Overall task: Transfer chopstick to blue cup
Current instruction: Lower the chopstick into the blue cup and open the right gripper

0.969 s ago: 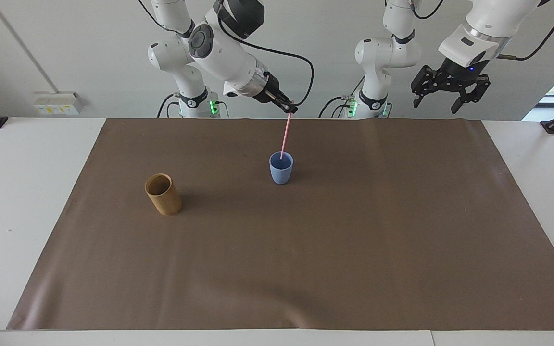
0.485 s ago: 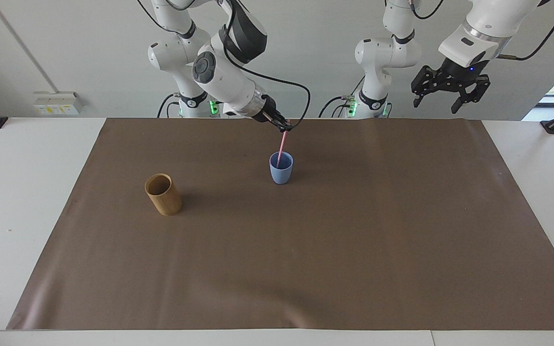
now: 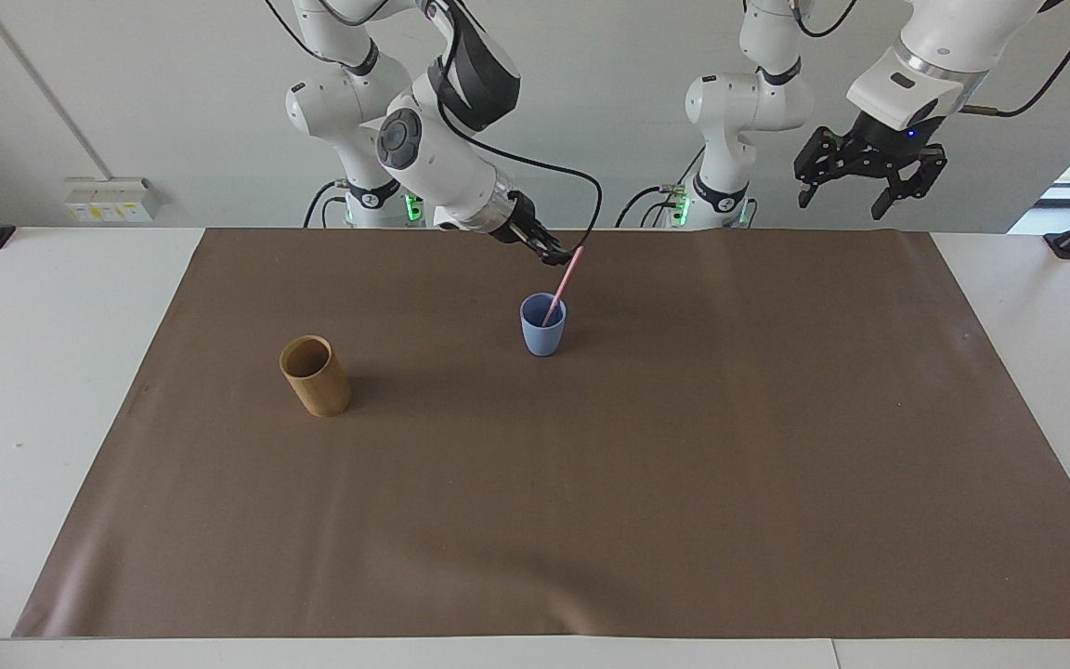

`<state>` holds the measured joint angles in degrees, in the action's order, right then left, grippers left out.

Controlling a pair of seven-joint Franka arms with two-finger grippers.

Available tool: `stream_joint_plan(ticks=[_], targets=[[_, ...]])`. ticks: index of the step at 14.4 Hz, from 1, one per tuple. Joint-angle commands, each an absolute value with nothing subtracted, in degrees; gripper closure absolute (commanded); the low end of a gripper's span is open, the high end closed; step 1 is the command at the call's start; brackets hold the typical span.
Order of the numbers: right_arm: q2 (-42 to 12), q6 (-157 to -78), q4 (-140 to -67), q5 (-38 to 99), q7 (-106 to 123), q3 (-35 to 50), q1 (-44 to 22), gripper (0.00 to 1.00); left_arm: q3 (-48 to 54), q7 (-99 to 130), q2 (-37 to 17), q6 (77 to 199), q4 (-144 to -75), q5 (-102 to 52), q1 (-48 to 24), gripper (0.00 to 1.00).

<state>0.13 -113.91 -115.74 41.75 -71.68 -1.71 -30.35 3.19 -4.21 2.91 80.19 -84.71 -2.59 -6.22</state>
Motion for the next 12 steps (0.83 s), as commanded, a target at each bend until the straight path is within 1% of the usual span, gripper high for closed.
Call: stream_joint_plan(ticks=[1,3,6,8,10,12], targets=[[-0.1,-114.2,-113.8,42.3,-69.5,-1.8,-28.9,0.0,3.8,-4.7,3.5,80.0,-85.2,-1.8,-5.2,0.0],[0.8,-113.1,-111.8,35.2,-67.6,-2.2,-28.3,0.0,3.8,-4.7,3.5,80.1,-85.2,-1.9,-5.2,0.0],[0.8,-112.1,-108.5,18.5,-63.1,-2.3,-27.3,0.0,3.8,-4.7,3.5,80.2,-85.2,-1.8,-5.3,0.0],[1.1,-111.9,-107.9,10.9,-56.1,-2.5,-26.7,0.0,3.8,-4.7,3.5,80.2,-85.2,-1.8,-5.3,0.0],[2.1,-111.1,-107.8,4.4,-44.4,-2.5,-24.0,0.0,3.8,-4.6,3.5,80.4,-85.2,-1.8,-5.3,0.0],[3.7,-109.2,-107.7,3.9,-32.1,-2.5,-19.7,0.0,3.8,-4.6,3.5,80.5,-85.2,-1.8,-5.3,0.0]])
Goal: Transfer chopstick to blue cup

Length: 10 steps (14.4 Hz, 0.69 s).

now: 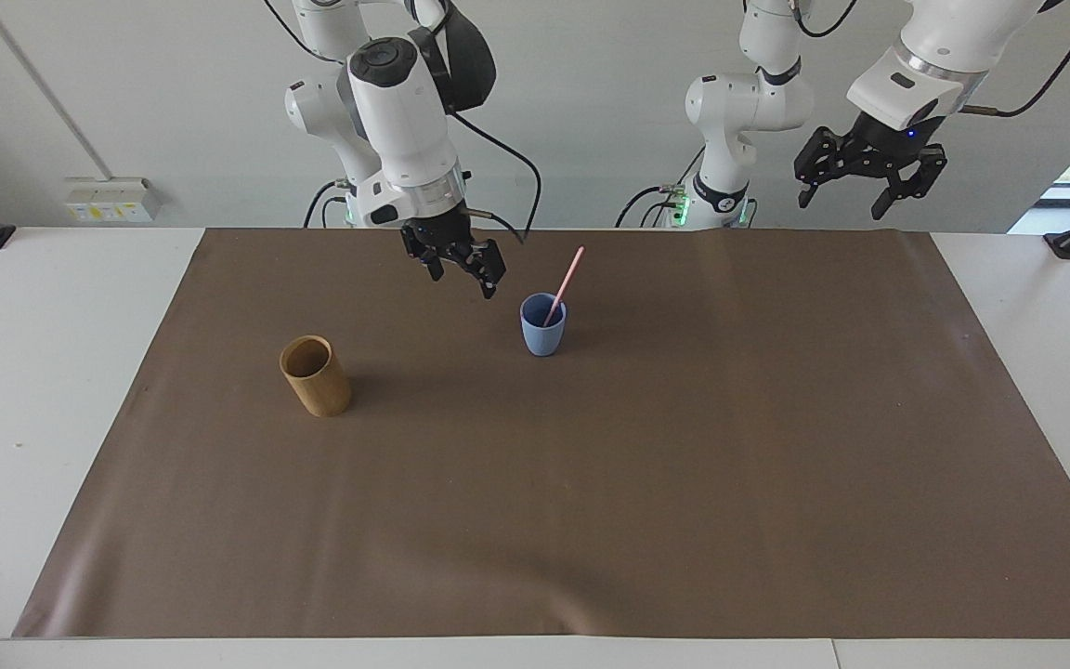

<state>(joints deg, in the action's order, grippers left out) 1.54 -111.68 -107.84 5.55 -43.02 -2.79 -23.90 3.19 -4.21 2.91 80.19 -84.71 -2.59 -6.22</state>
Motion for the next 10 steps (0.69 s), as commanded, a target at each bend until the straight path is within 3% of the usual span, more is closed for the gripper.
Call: stream_joint_plan(ticks=[1,6,10], targets=[[4.1,-107.5,-107.4,3.9,-28.1,-2.5,-17.6,0.0,3.8,-4.7,3.5,80.5,-85.2,-1.8,-5.2,0.0],[4.3,-97.9,-102.8,3.5,-16.3,-2.7,-8.5,0.0,3.8,-4.7,3.5,80.2,-85.2,-1.9,-5.2,0.0],[5.0,-96.2,-102.6,2.4,-9.1,-3.0,-1.7,0.0,3.8,-4.9,3.5,80.5,-85.1,-1.9,-5.1,0.0]])
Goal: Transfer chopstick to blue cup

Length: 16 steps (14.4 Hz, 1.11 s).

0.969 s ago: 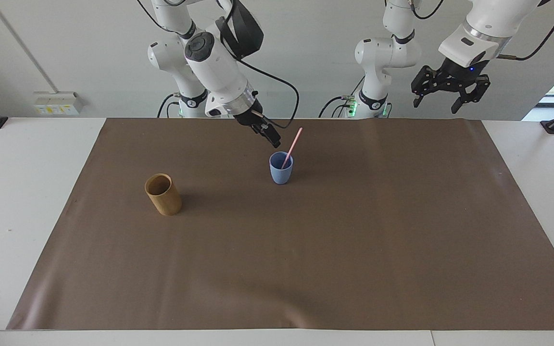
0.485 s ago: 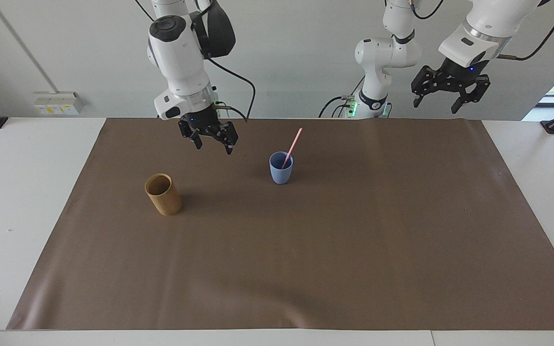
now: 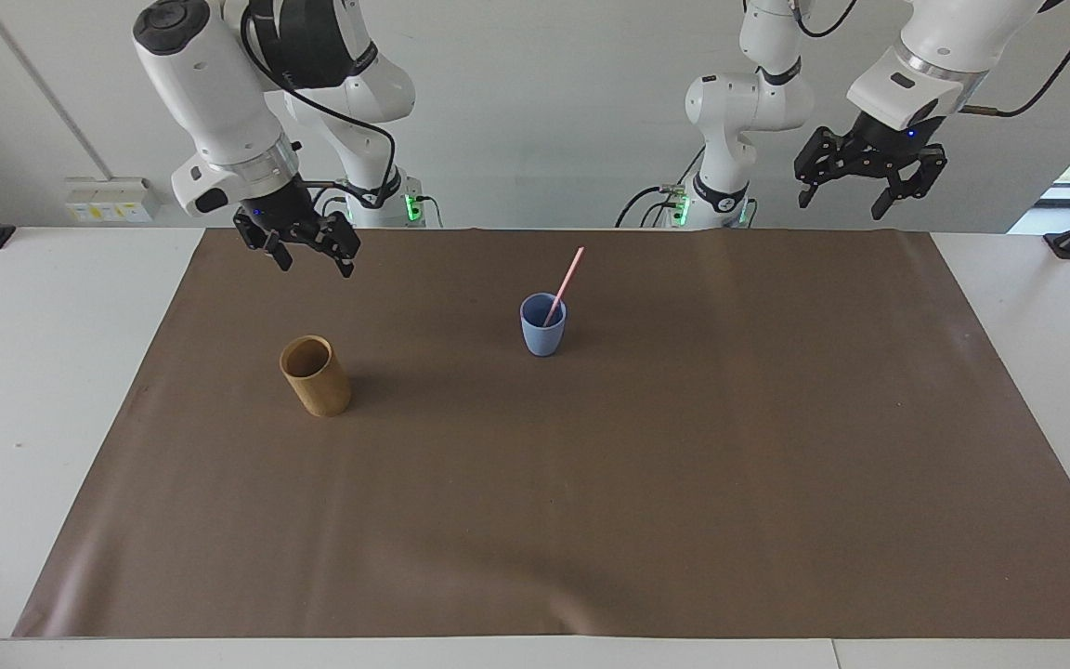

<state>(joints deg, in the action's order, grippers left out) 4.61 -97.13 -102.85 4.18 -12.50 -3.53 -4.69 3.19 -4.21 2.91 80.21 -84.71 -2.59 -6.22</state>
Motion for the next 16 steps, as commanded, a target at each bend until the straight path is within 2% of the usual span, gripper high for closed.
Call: stream_joint_plan(ticks=[1,8,14,16], targets=[[5.0,-96.3,-102.4,2.0,-8.5,-3.1,-0.9,0.0,3.8,-4.8,3.4,80.5,-85.1,-1.9,-5.2,0.0],[4.1,-87.8,-90.0,-2.9,-8.1,-2.8,0.2,0.0,3.8,-4.7,3.5,80.2,-85.3,-1.8,-3.9,0.0],[5.4,-86.3,-90.6,-3.1,-6.5,-2.0,-0.9,0.0,3.8,-4.7,3.5,80.5,-85.3,-1.8,-3.8,0.0],[6.8,-86.6,-92.8,-2.5,-6.4,-1.9,-1.0,0.0,3.8,-4.7,3.4,80.6,-85.2,-1.8,-3.8,0.0]])
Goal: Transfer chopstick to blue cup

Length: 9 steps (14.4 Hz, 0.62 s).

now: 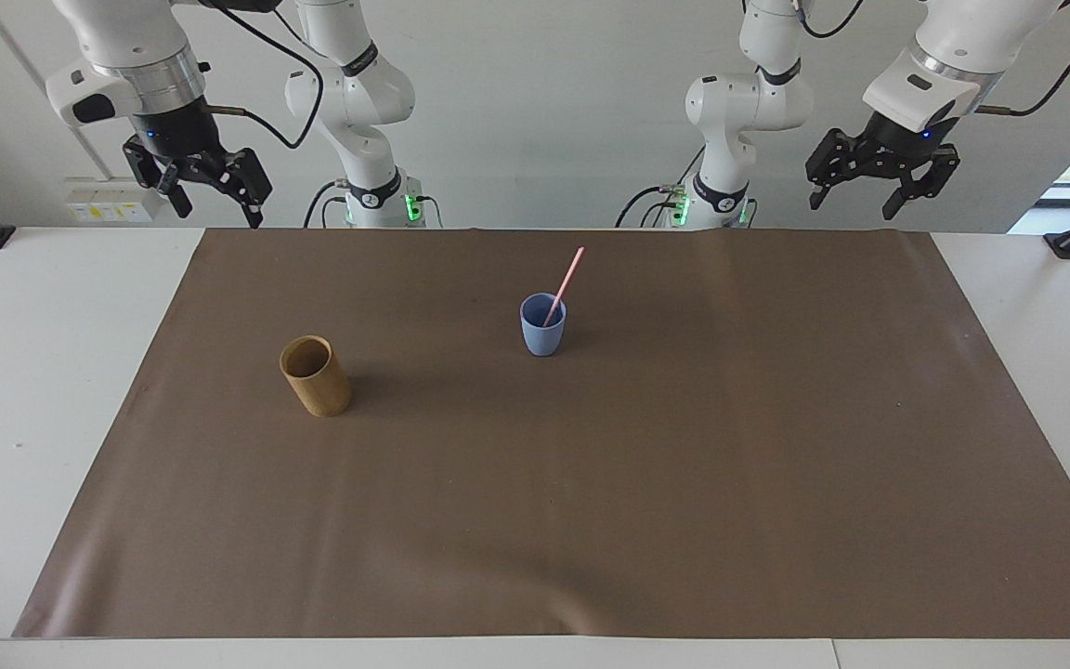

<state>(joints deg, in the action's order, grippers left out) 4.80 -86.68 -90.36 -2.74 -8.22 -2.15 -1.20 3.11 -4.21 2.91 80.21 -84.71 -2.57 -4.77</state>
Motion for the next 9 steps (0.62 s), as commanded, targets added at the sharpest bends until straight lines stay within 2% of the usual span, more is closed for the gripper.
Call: stream_joint_plan(ticks=[1,9], targets=[[6.9,-86.6,-92.9,-2.5,-6.5,-1.9,-1.0,0.0,3.8,-4.7,3.4,80.8,-85.2,-1.8,-3.8,0.0],[6.9,-84.8,-92.7,-0.9,-6.2,-1.8,-0.9,0.0,3.8,-4.7,3.4,80.9,-85.3,-1.8,-3.8,0.0]])
